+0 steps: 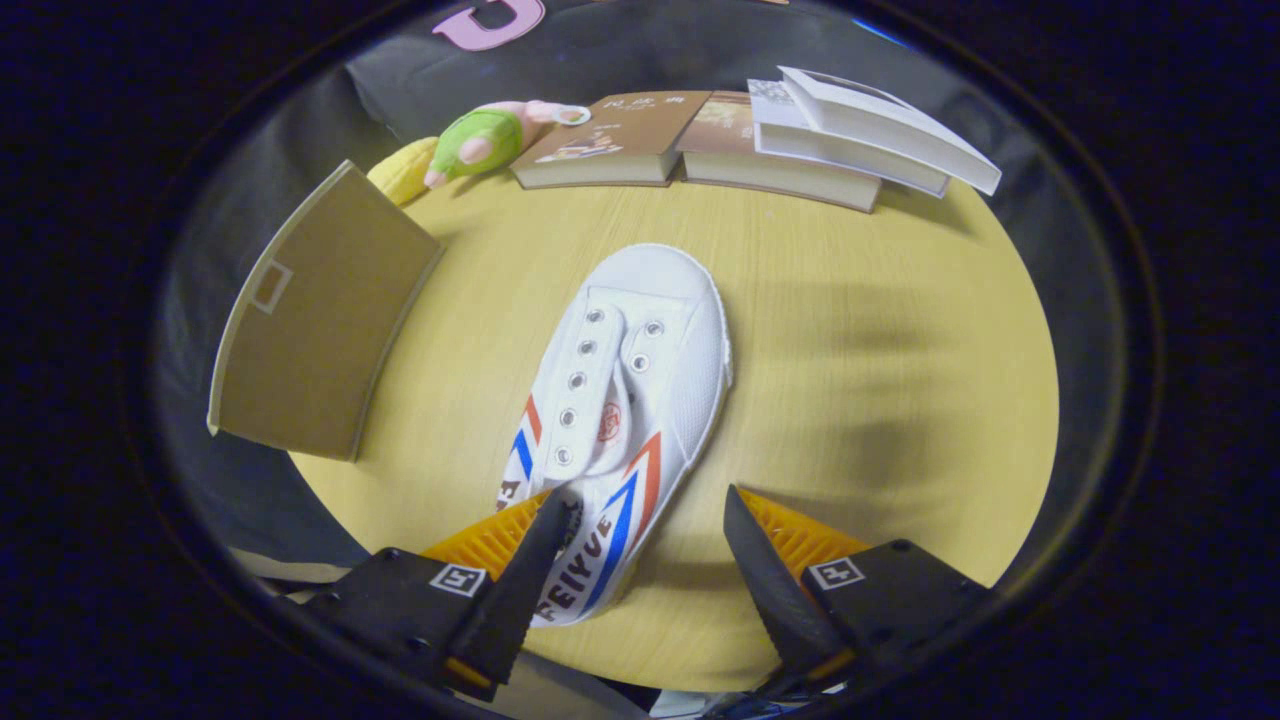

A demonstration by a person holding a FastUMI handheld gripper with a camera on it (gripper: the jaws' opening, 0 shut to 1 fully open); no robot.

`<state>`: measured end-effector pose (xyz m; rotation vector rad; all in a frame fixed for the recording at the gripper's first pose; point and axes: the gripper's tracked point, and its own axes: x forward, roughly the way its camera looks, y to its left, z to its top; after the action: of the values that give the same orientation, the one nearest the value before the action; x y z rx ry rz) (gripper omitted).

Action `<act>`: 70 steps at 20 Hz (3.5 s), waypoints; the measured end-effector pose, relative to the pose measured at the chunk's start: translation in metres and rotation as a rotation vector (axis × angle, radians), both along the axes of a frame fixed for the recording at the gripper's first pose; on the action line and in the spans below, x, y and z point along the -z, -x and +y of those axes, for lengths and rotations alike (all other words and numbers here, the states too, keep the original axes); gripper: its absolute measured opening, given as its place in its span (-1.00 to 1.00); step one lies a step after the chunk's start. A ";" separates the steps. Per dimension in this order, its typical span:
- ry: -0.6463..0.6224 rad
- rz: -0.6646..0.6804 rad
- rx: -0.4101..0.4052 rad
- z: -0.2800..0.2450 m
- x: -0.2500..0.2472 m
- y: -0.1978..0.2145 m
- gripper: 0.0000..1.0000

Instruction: Open the storage box then place both shoes into the box .Put the left shoe in first, then the right shoe, with the right side of both shoes facing outward in a uniform manner.

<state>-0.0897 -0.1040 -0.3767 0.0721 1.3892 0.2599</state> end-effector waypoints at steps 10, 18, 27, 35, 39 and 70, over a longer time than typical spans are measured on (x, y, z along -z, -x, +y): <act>-0.086 0.088 0.163 0.009 -0.007 0.003 -0.58; -0.096 0.065 0.233 0.019 -0.016 -0.001 -0.88; -0.194 0.038 0.319 0.058 -0.067 -0.017 -0.88; -0.234 -0.026 0.313 0.115 -0.124 -0.040 -0.88; -0.251 -0.057 0.291 0.146 -0.150 -0.049 -0.88; -0.217 -0.030 0.141 0.333 -0.130 -0.060 -0.72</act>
<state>-0.0301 0.2290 -0.2465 0.3436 1.3160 0.2924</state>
